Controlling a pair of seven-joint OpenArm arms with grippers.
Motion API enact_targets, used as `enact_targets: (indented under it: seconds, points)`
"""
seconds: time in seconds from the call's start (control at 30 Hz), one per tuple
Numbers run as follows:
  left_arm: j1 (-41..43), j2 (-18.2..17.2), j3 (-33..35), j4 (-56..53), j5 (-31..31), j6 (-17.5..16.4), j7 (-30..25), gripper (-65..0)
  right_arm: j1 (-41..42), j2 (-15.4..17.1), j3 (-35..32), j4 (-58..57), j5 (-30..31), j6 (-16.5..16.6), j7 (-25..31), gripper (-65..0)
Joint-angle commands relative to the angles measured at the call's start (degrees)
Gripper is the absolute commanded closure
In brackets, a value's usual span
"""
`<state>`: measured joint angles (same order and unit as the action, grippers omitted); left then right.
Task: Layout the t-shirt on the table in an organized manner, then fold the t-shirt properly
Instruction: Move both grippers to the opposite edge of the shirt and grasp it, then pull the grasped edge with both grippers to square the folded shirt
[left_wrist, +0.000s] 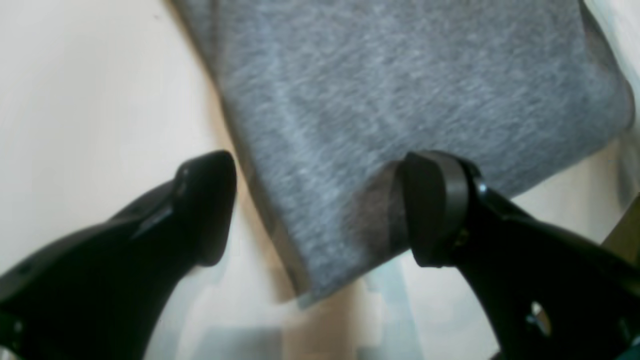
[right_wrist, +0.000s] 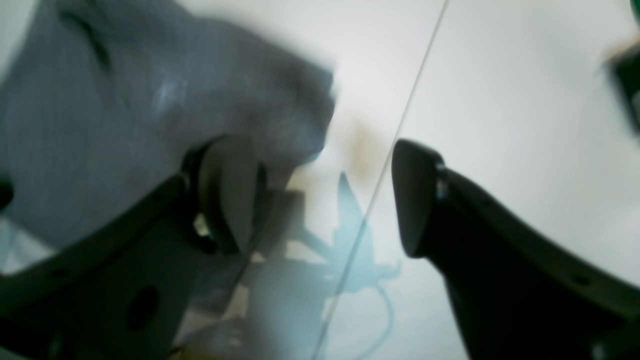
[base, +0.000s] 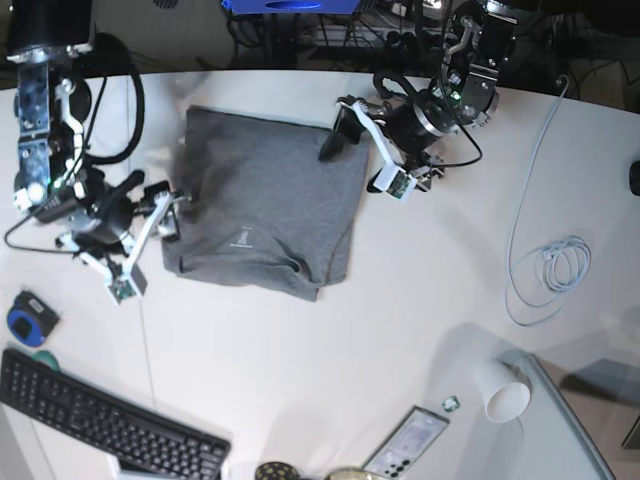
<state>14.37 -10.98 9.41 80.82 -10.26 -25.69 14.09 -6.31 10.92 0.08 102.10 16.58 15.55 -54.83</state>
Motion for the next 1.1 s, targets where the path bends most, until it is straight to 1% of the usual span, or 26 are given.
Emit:
enact_targets:
  seconds: [0.0, 0.03, 0.07, 0.17, 0.23, 0.33, 0.4, 0.5, 0.67, 0.73, 0.8, 0.93, 1.0, 1.07]
  points:
    - [-0.44, -0.05, -0.05, 2.3, -0.6, -0.46, -1.38, -48.7, -0.68, -0.41, 0.06, 0.97, 0.34, 0.32, 1.25, -29.1]
    - [0.0, -0.05, -0.05, 3.18, -0.6, -0.46, -1.38, -48.7, -1.91, -0.76, 0.14, 0.71, 0.34, 0.32, 2.12, -23.6]
    - [0.09, -0.05, -0.05, 3.62, -0.6, -0.37, -1.38, -48.7, -2.79, -0.85, 0.14, 0.09, 0.34, 0.32, 3.18, -19.4]
    - [0.09, -0.05, -0.05, 3.62, -0.6, -0.37, -1.38, -48.7, -4.73, -1.38, 0.14, -2.37, 0.61, 0.32, 5.47, -9.5]
    - [0.0, -0.05, 0.22, 2.83, -0.51, -0.37, -1.38, -48.7, -5.34, -2.87, 0.14, -3.86, 0.52, 0.4, 5.82, -9.2]
    - [-0.61, -0.05, 0.39, 0.81, -0.51, -0.37, -1.38, -48.7, -5.61, -4.28, 0.14, -7.56, 0.52, 0.49, 6.08, -8.6]
    - [-0.7, -0.05, 0.39, -0.77, -0.51, -0.37, -1.38, -48.7, -5.69, -4.98, 0.06, -10.28, 0.52, 0.67, 7.75, -8.6]
    - [-0.52, -0.05, 0.3, -1.83, -0.51, -0.37, -1.38, -48.7, -5.87, -4.81, -0.74, -12.83, 0.34, 0.67, 8.98, -8.4]
    - [-0.09, -0.05, 0.3, -2.09, -0.51, -0.37, -1.38, -48.7, -6.75, -2.96, -1.88, -16.52, 0.34, 0.67, 9.16, -8.4]
    - [1.06, -0.05, 0.13, -1.48, -0.51, -0.37, -1.38, -48.7, -7.54, -2.96, -1.88, -15.82, 0.34, 0.67, 9.16, -8.4]
    - [1.76, -0.05, 0.04, 0.55, -0.51, -0.37, -1.38, -48.7, -8.6, -2.96, -1.88, -12.39, 0.34, 0.58, 8.72, -8.4]
    - [3.61, -0.05, -0.05, 5.56, -0.68, -0.37, -1.38, -48.7, -10.71, -2.96, -1.88, -3.78, 0.34, 0.58, 5.2, -8.4]
    - [3.34, 0.04, -0.13, 6.52, -0.95, -0.37, -1.38, -48.7, -10.79, -3.31, -2.14, -2.46, 0.34, 0.58, 4.41, -8.4]
    - [2.64, 0.3, -0.22, 6.61, -0.68, -0.37, -1.38, -48.7, -10.79, -3.58, -2.23, -3.16, 0.34, 0.58, 4.76, -8.4]
